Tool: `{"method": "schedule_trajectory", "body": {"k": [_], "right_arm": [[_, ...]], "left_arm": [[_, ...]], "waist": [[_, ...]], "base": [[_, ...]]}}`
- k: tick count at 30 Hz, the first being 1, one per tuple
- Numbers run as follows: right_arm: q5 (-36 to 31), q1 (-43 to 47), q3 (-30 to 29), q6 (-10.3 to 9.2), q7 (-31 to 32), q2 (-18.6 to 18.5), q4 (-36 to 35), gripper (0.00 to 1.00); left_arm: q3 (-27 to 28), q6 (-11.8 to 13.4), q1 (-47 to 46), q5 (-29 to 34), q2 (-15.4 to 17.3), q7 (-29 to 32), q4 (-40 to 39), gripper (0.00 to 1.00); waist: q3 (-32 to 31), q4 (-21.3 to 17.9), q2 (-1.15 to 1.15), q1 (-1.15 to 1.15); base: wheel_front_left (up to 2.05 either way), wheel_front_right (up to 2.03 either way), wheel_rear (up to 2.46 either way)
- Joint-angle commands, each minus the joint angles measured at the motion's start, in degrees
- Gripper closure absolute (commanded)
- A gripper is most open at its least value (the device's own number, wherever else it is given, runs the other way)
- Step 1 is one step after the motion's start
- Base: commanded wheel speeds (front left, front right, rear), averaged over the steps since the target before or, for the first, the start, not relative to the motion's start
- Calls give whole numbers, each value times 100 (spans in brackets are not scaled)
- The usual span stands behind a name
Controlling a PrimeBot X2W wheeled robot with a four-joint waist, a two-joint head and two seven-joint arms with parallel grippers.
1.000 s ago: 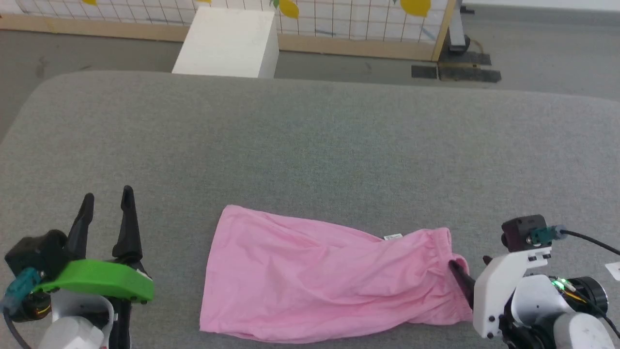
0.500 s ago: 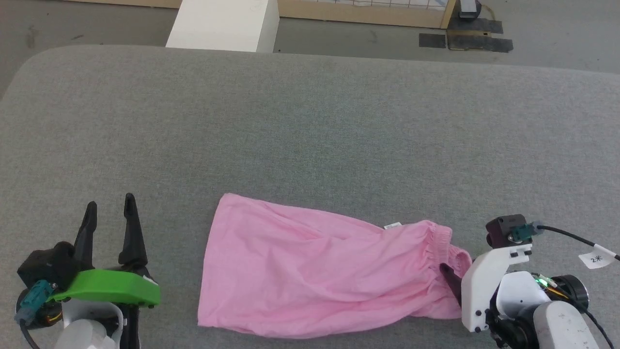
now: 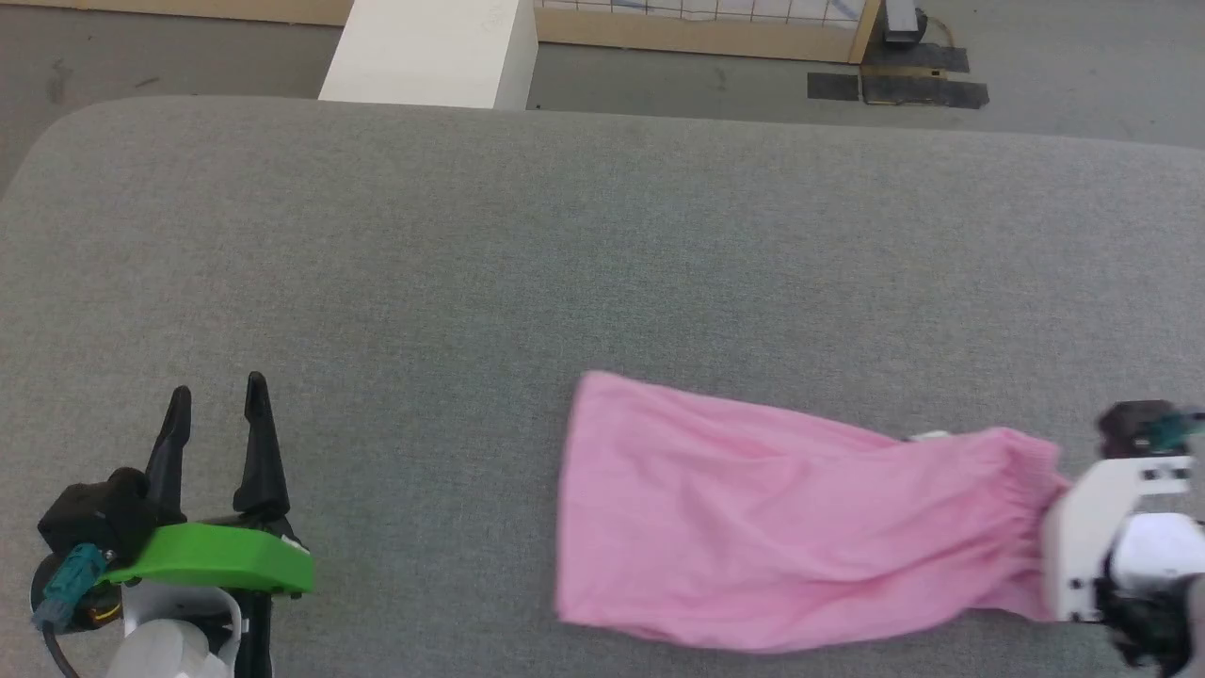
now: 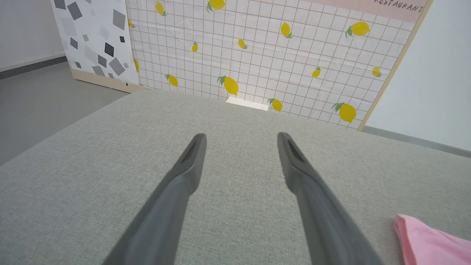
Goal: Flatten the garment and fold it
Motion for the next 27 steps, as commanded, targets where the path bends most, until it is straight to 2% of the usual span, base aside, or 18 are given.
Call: {"method": "schedule_trajectory", "body": {"k": [1, 7, 11, 14, 16, 17, 21, 27], "right_arm": [[-137, -24, -196, -13, 137, -142, 36, 100], [-284, -77, -530, -13, 571, -457, -34, 100], [-66, -41, -257, -13, 976, -547, -363, 100], [326, 40, 79, -13, 1452, -604, -872, 100], [611, 85, 232, -13, 1791, -522, -1261, 100], [1069, 140, 633, -13, 2181, -162, -1969, 100], [1148, 2, 1094, -13, 2115, 206, -2012, 100], [1234, -444, 1819, -13, 1649, 548, -1565, 100]], "left_arm": [[13, -17, -5, 98, -19, -41, -14, 0], [2, -10, 45, 169, -57, -42, -21, 0], [-15, 2, 74, 186, -86, -42, -12, 0], [-22, 19, 101, 189, -100, -42, -23, 0], [-38, 20, 111, 184, -114, -42, -31, 0], [-86, 29, 98, 166, -147, -40, -40, 0], [-95, 43, 119, 125, -175, -38, -22, 0], [-151, 25, 101, 101, -194, -36, -2, 0]], "waist": [[-17, -10, 42, 0], [-74, -48, 42, 0], [-150, -56, 42, 0], [-199, -73, 42, 0], [-231, -73, 42, 0], [-239, -53, 42, 0], [-236, -47, 42, 0], [-209, 52, 42, 0]], "base": [[0, 0, 0], [0, 0, 0], [0, 0, 0], [0, 0, 0], [0, 0, 0], [0, 0, 0], [0, 0, 0], [0, 0, 0]]}}
